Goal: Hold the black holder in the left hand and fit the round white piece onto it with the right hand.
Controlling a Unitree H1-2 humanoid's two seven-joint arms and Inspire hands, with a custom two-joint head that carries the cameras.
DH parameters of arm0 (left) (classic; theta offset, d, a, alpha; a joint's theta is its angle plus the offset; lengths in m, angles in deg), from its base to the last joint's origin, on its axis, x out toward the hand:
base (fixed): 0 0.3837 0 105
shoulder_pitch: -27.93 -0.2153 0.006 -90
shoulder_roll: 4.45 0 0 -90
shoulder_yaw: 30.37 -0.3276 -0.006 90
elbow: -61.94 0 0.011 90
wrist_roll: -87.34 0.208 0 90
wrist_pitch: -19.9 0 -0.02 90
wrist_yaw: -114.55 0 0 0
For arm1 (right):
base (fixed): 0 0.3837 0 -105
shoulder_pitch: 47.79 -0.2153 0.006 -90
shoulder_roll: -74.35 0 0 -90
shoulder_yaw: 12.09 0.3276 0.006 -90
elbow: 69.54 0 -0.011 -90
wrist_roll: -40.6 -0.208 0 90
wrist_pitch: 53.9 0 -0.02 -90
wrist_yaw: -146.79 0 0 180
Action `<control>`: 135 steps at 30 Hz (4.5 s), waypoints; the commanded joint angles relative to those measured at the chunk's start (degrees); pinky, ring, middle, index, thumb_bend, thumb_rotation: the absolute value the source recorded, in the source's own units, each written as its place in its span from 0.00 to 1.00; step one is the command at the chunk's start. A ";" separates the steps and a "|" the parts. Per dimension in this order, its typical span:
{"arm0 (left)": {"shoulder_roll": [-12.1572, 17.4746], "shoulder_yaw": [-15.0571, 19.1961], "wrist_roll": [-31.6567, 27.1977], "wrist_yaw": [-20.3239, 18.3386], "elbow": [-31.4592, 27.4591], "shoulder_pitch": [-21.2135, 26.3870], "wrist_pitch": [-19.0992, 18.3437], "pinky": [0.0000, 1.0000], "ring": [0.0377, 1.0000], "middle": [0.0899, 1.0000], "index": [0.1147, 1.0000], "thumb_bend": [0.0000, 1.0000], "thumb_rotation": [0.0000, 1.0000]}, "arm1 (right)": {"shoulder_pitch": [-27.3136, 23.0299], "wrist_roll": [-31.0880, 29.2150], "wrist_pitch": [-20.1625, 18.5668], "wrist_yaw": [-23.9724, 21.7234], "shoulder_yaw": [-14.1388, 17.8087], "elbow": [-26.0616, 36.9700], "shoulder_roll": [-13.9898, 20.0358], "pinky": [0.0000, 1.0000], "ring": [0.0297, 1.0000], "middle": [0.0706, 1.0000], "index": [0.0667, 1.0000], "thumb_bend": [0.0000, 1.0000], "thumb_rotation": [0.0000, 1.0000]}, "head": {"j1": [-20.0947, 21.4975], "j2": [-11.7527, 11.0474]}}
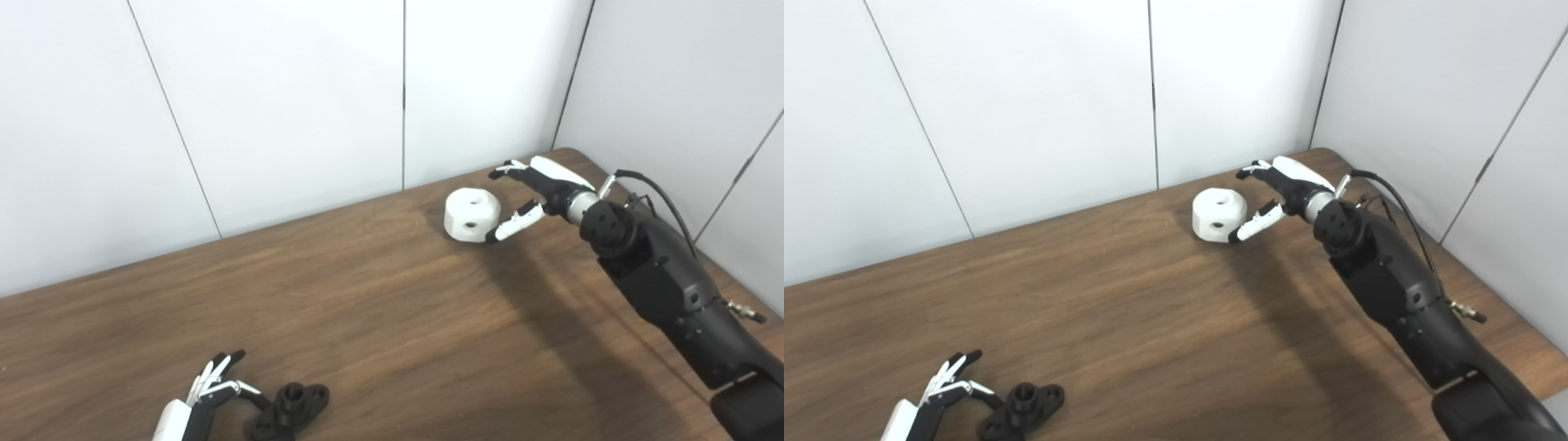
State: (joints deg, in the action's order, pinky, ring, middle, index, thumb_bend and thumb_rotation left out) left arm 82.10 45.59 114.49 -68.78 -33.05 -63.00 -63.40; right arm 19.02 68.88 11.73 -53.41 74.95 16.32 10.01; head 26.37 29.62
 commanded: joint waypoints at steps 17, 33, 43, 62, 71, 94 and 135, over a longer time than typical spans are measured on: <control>0.12 0.54 0.73 0.26 1.09 -1.79 -1.14 1.00 1.00 0.93 0.41 0.52 0.04 | -5.53 0.67 1.07 1.89 -1.37 -3.30 0.08 1.00 1.00 1.00 0.88 1.00 0.36 | -1.24 0.11; -0.01 0.99 0.95 0.29 -0.67 -3.31 -0.94 1.00 1.00 0.92 0.41 0.52 0.04 | -7.29 2.05 -0.69 1.56 -3.89 -5.83 -1.04 1.00 1.00 1.00 0.89 1.00 0.32 | -1.71 0.76; -0.09 1.13 0.75 -0.12 -1.66 -4.01 -1.12 1.00 1.00 0.93 0.41 0.52 0.04 | -7.83 1.74 -0.23 1.20 -4.56 -6.92 -1.14 1.00 1.00 1.00 0.87 1.00 0.33 | -2.10 1.20; -0.40 1.17 1.12 -0.47 -2.33 -4.43 -2.06 1.00 1.00 0.92 0.41 0.52 0.04 | -8.32 4.87 1.17 5.90 -5.89 -8.23 -2.12 0.88 0.93 0.89 0.78 0.89 0.44 | -2.20 1.12; -0.48 1.15 1.22 -0.19 -2.30 -4.53 -1.80 1.00 1.00 0.92 0.41 0.52 0.04 | -8.80 8.60 1.34 10.65 -6.57 -10.25 -3.46 0.64 0.73 0.76 0.68 0.75 0.42 | -2.39 1.18; -0.32 1.11 1.49 -0.57 -2.33 -4.41 -2.17 1.00 1.00 0.92 0.41 0.52 0.04 | -8.57 8.04 7.91 15.95 -6.25 -14.61 -4.15 0.45 0.51 0.57 0.46 0.50 0.14 | -2.18 1.05; -3.40 -0.35 7.97 1.66 3.11 1.30 -6.30 1.00 1.00 0.89 0.41 0.52 0.04 | -11.41 5.34 5.39 -5.67 -6.96 4.49 0.53 0.77 0.84 0.82 0.44 0.50 0.14 | -10.49 2.24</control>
State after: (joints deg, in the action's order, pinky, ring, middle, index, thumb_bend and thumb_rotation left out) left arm 79.05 45.62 121.57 -66.91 -33.03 -62.16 -67.67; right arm 10.66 73.73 17.07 -58.87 67.37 18.33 8.23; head 15.91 31.82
